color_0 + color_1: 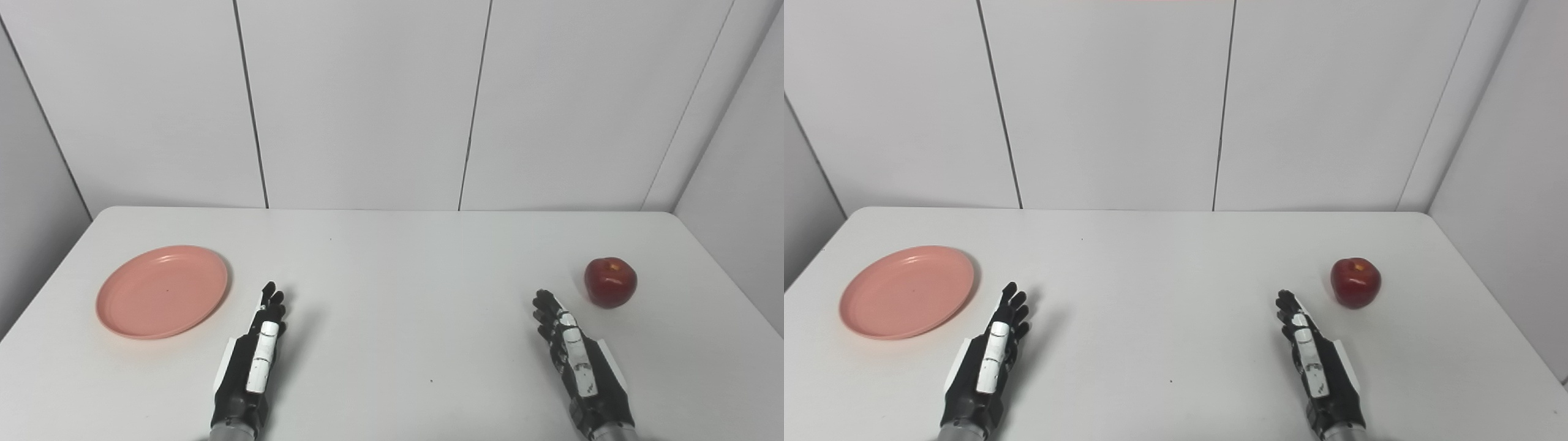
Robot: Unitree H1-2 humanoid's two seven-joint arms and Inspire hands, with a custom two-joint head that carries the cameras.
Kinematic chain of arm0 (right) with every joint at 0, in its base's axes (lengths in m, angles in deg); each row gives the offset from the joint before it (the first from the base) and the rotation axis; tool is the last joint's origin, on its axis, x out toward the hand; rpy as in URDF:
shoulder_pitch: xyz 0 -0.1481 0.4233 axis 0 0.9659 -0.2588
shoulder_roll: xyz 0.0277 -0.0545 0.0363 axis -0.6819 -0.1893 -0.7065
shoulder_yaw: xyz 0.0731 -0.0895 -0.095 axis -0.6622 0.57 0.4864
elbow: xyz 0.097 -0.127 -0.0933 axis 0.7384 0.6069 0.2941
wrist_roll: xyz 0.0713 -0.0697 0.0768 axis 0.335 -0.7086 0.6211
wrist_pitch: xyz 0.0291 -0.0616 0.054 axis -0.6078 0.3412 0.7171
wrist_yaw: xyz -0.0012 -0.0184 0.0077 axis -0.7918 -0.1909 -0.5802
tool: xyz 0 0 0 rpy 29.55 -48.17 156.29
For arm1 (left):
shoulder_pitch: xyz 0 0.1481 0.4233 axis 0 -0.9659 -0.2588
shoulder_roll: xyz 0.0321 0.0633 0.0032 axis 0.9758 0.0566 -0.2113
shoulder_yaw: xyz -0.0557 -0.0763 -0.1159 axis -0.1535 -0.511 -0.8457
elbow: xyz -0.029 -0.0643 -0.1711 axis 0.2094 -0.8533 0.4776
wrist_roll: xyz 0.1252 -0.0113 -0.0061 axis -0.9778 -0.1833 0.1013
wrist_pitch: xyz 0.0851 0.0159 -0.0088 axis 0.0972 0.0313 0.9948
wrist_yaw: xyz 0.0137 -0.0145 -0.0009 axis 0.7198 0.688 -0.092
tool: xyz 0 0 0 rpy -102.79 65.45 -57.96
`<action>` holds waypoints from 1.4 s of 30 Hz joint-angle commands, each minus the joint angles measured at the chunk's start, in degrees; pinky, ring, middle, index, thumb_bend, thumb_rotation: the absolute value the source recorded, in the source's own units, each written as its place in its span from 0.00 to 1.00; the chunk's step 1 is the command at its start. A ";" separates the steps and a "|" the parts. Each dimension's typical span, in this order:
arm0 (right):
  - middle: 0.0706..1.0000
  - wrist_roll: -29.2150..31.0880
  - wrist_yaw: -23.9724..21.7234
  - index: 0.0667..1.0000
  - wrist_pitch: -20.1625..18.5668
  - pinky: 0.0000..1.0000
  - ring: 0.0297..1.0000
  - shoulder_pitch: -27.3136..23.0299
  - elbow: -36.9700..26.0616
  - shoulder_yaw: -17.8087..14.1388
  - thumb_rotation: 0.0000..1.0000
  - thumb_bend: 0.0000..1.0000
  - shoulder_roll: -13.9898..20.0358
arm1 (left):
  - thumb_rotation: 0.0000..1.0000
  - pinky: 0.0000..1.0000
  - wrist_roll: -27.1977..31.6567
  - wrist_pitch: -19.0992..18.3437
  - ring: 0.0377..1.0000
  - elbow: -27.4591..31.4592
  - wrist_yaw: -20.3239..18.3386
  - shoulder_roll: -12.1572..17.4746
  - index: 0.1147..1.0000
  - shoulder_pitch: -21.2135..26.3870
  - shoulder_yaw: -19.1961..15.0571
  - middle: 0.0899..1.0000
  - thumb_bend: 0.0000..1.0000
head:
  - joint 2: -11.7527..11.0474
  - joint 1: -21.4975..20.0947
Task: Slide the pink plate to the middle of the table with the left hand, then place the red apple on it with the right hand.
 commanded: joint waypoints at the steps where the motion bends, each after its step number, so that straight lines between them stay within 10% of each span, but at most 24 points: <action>1: 0.94 0.28 -1.08 0.92 1.46 1.00 0.97 -1.19 0.36 0.18 1.00 0.87 0.36 | 0.97 1.00 0.99 2.14 1.00 1.61 -0.18 0.70 1.00 -2.14 -0.11 1.00 0.74 | 0.13 0.13; 42: 0.94 1.29 -1.99 0.92 0.64 1.00 0.97 -1.25 0.92 0.03 1.00 0.86 0.93 | 0.96 1.00 2.65 -0.84 1.00 0.78 -1.01 1.07 1.00 -1.29 0.50 1.00 0.76 | -0.84 1.45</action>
